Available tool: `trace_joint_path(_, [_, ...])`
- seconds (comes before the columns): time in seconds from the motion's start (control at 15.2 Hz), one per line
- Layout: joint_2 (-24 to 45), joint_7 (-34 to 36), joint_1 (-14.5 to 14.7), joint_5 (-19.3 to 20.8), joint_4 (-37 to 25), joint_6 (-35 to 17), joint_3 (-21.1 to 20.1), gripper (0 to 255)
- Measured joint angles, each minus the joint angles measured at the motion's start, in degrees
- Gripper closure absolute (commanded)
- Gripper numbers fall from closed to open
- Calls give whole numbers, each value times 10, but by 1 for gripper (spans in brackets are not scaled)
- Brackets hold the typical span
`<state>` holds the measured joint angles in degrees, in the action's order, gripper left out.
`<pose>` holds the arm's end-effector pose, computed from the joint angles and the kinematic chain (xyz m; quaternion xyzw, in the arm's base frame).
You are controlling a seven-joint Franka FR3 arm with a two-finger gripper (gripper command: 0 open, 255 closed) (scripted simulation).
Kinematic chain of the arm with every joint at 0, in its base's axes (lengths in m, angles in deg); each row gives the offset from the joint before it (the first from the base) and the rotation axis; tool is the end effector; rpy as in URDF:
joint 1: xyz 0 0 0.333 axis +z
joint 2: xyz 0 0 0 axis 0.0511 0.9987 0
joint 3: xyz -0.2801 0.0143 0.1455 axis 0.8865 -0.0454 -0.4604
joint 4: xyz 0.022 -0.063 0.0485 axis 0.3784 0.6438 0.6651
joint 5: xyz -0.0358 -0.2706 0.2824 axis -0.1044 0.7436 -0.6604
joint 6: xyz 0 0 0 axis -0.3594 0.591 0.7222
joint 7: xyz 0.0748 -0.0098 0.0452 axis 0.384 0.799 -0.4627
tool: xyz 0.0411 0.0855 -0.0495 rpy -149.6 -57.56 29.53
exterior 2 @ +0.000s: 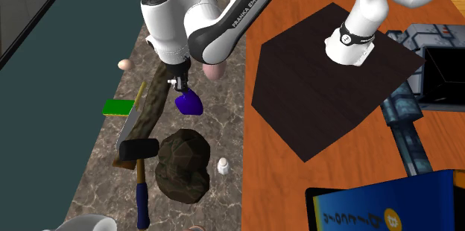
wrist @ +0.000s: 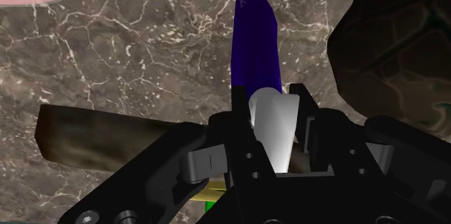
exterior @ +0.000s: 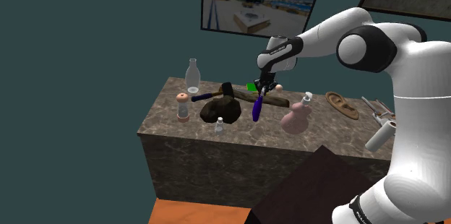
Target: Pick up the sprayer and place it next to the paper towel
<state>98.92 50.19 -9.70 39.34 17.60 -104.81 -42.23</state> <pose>0.6460 -0.2123 0.2310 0.9560 -0.2927 0.0181 0.0069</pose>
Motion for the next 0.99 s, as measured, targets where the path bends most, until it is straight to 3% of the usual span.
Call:
trace_joint_path(0.46, [0, 0, 0, 0, 0, 0, 0, 255])
trace_joint_path(0.99, [-34, 2, 2, 4, -4, 37, 3, 255])
